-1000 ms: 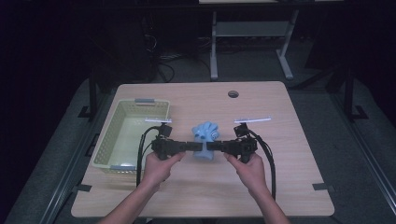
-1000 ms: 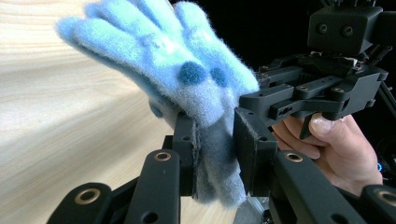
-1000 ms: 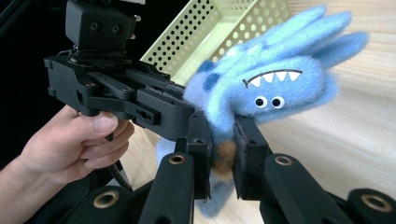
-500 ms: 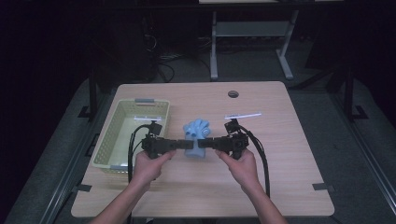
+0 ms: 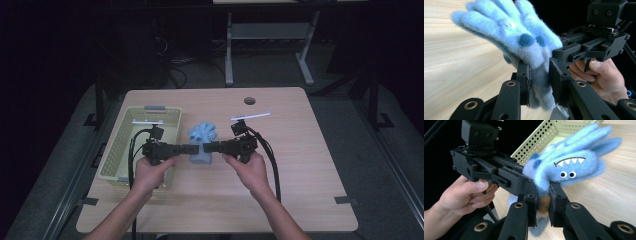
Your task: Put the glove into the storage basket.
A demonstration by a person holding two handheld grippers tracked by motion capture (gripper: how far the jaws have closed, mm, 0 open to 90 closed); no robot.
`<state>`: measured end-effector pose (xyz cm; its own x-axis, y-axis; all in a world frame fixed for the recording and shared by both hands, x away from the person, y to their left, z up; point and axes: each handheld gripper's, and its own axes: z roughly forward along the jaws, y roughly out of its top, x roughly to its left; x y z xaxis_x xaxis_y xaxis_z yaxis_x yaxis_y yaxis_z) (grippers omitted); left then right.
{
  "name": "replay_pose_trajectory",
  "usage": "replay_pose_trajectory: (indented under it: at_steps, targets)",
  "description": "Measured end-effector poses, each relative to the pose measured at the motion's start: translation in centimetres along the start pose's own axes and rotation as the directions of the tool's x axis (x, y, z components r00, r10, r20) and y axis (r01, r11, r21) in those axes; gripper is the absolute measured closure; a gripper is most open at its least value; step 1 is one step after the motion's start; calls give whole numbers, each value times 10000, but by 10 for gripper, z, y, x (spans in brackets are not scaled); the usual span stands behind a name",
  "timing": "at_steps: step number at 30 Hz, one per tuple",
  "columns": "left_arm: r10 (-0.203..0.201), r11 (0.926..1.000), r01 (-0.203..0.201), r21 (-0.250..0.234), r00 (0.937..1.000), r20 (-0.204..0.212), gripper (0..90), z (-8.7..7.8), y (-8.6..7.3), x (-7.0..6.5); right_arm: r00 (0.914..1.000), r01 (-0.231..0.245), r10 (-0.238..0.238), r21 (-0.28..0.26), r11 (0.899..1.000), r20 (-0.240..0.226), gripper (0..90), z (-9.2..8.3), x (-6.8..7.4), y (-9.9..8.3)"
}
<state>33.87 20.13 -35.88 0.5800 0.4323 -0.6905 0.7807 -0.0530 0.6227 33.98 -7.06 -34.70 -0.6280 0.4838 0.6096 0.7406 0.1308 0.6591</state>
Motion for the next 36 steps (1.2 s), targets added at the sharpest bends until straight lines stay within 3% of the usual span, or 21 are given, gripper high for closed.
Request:
replay_pose_trajectory:
  at_steps: [22,36]
  targets:
    - [-129,9985,106,-542,9991,-412,717,-60,10,16,9967,617,-592,460,9970,-547,791,50,24,37]
    - [-271,9974,226,-689,9975,-653,717,-85,9,26,9935,823,-765,677,9943,-841,790,76,33,49]
